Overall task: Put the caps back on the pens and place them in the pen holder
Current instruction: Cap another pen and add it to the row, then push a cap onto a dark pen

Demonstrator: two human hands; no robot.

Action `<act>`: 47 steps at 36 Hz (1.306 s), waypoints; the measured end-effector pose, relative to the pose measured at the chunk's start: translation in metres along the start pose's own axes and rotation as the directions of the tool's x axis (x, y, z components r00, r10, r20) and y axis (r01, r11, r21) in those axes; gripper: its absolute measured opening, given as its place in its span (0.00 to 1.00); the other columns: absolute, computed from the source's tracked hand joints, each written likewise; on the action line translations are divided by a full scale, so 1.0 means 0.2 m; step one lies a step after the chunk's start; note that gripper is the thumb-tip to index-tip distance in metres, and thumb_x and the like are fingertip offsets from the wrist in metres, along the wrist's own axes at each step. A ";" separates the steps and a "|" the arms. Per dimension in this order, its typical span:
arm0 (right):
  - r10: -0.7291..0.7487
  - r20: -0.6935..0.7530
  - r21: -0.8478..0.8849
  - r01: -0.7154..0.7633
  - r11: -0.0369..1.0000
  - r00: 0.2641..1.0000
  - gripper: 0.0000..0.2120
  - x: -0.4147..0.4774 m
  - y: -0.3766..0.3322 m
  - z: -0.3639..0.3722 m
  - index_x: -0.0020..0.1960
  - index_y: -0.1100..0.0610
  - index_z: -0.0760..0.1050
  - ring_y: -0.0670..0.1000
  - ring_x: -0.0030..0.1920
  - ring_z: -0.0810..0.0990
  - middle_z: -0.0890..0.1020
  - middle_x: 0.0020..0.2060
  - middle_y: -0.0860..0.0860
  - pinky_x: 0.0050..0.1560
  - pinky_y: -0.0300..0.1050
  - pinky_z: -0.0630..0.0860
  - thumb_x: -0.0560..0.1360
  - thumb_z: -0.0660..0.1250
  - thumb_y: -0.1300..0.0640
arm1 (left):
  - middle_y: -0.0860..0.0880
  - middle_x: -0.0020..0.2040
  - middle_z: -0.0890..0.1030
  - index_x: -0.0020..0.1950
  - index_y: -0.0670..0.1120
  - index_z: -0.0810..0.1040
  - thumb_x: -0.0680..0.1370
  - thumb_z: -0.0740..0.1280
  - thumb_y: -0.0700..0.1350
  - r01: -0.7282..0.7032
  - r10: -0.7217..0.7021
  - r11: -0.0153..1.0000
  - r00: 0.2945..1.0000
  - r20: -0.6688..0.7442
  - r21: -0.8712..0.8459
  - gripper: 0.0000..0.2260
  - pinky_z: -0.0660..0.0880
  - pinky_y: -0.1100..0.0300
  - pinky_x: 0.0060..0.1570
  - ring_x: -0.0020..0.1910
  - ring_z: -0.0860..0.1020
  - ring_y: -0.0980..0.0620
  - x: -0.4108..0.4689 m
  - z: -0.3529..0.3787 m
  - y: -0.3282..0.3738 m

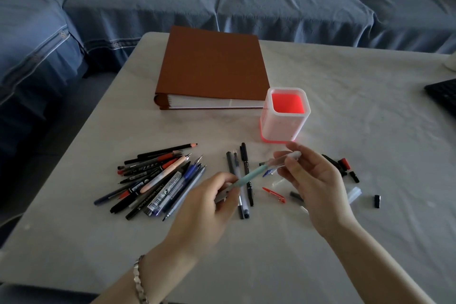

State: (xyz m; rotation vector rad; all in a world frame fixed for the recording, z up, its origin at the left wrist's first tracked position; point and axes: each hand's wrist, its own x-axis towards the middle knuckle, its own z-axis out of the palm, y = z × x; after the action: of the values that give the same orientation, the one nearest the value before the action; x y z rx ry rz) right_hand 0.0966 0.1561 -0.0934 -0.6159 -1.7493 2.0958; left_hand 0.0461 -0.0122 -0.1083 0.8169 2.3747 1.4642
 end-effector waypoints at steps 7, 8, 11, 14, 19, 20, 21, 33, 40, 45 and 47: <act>0.034 0.137 -0.045 -0.028 0.999 0.990 0.11 -0.05 0.02 0.01 0.50 0.55 0.77 0.45 0.41 0.83 0.86 0.40 0.49 0.42 0.33 0.78 0.75 0.60 0.66 | 0.58 0.33 0.76 0.49 0.46 0.80 0.75 0.67 0.44 -0.071 0.071 0.995 0.997 0.000 0.065 0.05 0.65 0.76 0.32 0.32 0.73 0.65 0.02 0.00 0.04; 0.021 0.137 -0.046 -0.015 0.999 0.990 0.11 -0.06 0.02 0.00 0.50 0.55 0.77 0.45 0.42 0.83 0.86 0.40 0.49 0.42 0.33 0.78 0.75 0.60 0.66 | 0.58 0.33 0.77 0.48 0.46 0.80 0.74 0.66 0.46 -0.070 0.070 0.996 0.998 -0.006 0.062 0.06 0.65 0.76 0.32 0.32 0.73 0.64 0.02 0.00 0.04; -0.022 0.146 -0.057 0.031 0.998 0.989 0.11 -0.07 0.01 0.00 0.49 0.57 0.77 0.45 0.42 0.83 0.86 0.40 0.48 0.43 0.33 0.78 0.74 0.60 0.68 | 0.58 0.30 0.77 0.46 0.48 0.81 0.72 0.65 0.48 -0.039 0.040 0.999 0.999 -0.012 0.034 0.08 0.64 0.74 0.29 0.29 0.72 0.62 0.02 0.00 0.04; -0.056 0.164 -0.061 0.067 0.996 0.985 0.11 -0.07 0.01 -0.01 0.49 0.58 0.76 0.44 0.42 0.83 0.86 0.39 0.47 0.43 0.33 0.78 0.74 0.60 0.69 | 0.56 0.28 0.76 0.43 0.49 0.81 0.74 0.68 0.44 0.035 -0.035 0.997 0.999 -0.008 -0.071 0.03 0.63 0.72 0.27 0.25 0.70 0.61 0.02 0.01 0.06; -0.070 0.180 -0.066 0.083 0.994 0.981 0.11 -0.07 0.01 -0.01 0.49 0.57 0.75 0.44 0.41 0.83 0.85 0.37 0.46 0.43 0.32 0.77 0.73 0.60 0.69 | 0.53 0.25 0.74 0.39 0.43 0.80 0.75 0.66 0.37 0.357 -0.306 0.846 0.933 0.186 -0.396 0.06 0.61 0.72 0.22 0.21 0.66 0.61 0.05 0.01 0.10; -0.059 0.185 -0.072 0.073 0.995 0.981 0.11 -0.07 0.02 -0.01 0.49 0.57 0.74 0.44 0.41 0.82 0.85 0.37 0.47 0.43 0.32 0.77 0.73 0.61 0.70 | 0.51 0.25 0.74 0.39 0.43 0.80 0.75 0.65 0.37 0.445 -0.371 0.781 0.895 0.249 -0.437 0.07 0.60 0.71 0.21 0.20 0.66 0.61 0.05 0.01 0.10; -0.040 0.183 -0.081 0.055 0.995 0.982 0.12 -0.07 0.03 -0.01 0.50 0.56 0.74 0.44 0.40 0.82 0.84 0.37 0.49 0.42 0.33 0.77 0.72 0.62 0.71 | 0.51 0.26 0.74 0.39 0.44 0.79 0.76 0.64 0.38 0.498 -0.403 0.748 0.866 0.295 -0.439 0.07 0.60 0.70 0.20 0.19 0.65 0.60 0.05 0.02 0.10; -0.016 0.113 -0.529 0.074 0.846 0.993 0.18 0.09 0.23 0.07 0.51 0.41 0.64 0.48 0.35 0.79 0.80 0.36 0.54 0.41 0.40 0.77 0.75 0.64 0.63 | 0.49 0.44 0.81 0.50 0.42 0.79 0.73 0.67 0.37 0.200 -0.124 0.889 0.971 -0.204 0.412 0.07 0.71 0.63 0.39 0.40 0.78 0.53 -0.01 -0.10 -0.26; -0.077 0.324 -0.784 0.313 0.535 0.943 0.10 0.18 0.35 0.28 0.55 0.57 0.75 0.52 0.52 0.70 0.77 0.50 0.53 0.51 0.35 0.64 0.75 0.62 0.59 | 0.45 0.37 0.81 0.40 0.42 0.79 0.64 0.74 0.36 0.161 -0.149 0.717 0.986 -0.076 0.678 0.08 0.73 0.57 0.29 0.34 0.80 0.44 0.00 -0.11 -0.33; -0.085 0.320 -0.883 0.330 0.335 0.944 0.13 0.18 0.42 0.28 0.54 0.56 0.78 0.62 0.56 0.70 0.77 0.50 0.56 0.58 0.56 0.68 0.73 0.62 0.54 | 0.49 0.29 0.78 0.32 0.45 0.75 0.56 0.79 0.37 0.124 -0.161 0.658 0.987 -0.023 0.743 0.14 0.70 0.61 0.21 0.26 0.78 0.48 0.01 -0.09 -0.34; -0.087 0.347 -0.877 0.356 0.323 0.934 0.13 0.17 0.43 0.26 0.52 0.55 0.79 0.64 0.52 0.73 0.78 0.47 0.58 0.53 0.58 0.72 0.69 0.63 0.55 | 0.49 0.28 0.77 0.31 0.45 0.75 0.55 0.79 0.37 0.132 -0.177 0.643 0.984 -0.021 0.754 0.14 0.69 0.63 0.20 0.25 0.77 0.49 0.01 -0.08 -0.34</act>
State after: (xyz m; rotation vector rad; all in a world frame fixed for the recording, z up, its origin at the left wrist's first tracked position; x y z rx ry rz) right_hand 0.0426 0.1147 -0.1737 -0.3010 -2.9449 0.7575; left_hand 0.0139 -0.0467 -0.1596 0.7460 2.9218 0.3037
